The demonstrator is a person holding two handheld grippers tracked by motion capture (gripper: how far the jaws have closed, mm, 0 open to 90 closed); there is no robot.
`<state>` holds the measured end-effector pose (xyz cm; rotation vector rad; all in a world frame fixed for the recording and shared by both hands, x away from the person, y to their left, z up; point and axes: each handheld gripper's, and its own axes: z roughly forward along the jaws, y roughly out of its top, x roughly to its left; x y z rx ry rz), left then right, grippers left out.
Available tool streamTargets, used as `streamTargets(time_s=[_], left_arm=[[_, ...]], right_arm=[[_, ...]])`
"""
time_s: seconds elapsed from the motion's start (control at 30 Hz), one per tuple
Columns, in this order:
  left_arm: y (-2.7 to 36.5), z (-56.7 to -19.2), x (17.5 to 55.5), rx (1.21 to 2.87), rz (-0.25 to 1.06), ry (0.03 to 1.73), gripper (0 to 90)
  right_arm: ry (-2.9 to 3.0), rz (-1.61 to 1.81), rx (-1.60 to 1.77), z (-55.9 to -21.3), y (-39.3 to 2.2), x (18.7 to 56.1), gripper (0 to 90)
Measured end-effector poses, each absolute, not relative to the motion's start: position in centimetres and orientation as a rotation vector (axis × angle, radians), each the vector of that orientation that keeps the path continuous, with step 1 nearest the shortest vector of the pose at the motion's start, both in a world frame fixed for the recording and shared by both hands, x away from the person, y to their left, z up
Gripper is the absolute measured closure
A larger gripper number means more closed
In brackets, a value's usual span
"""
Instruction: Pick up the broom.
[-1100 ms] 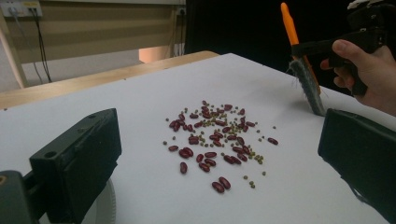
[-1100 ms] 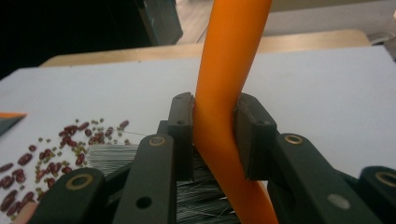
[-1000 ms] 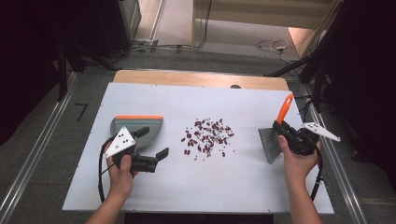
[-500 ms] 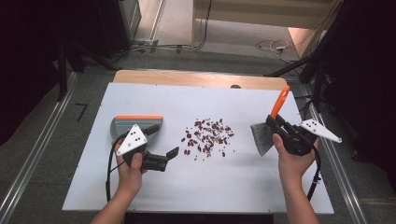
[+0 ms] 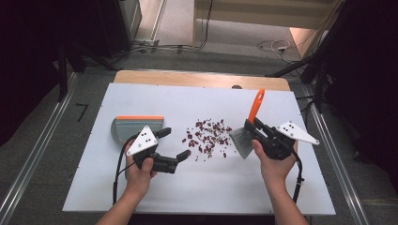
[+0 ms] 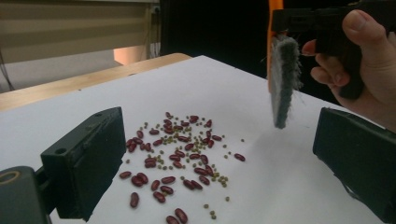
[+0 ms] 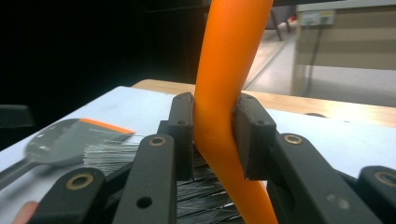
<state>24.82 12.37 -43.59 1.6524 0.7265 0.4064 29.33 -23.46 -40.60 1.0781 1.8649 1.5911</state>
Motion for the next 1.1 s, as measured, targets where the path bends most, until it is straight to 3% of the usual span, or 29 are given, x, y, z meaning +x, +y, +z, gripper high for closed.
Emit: streamTargets(time_s=[0.47,0.87,1.1], left_arm=[[10.2,-43.3,24.4,1.664,0.345,0.725,7.3],[7.5,-43.5,24.3,1.719,0.237,0.729,28.5],[6.1,-44.0,24.3,1.748,0.260,0.788,47.7]], right_arm=[[1.937,1.647,0.993,-40.7,-18.7,27.9,68.9],[1.967,1.659,0.950,-41.1,-16.1,26.7,68.9],[1.971,1.639,0.914,-41.3,-14.9,26.0,68.9]])
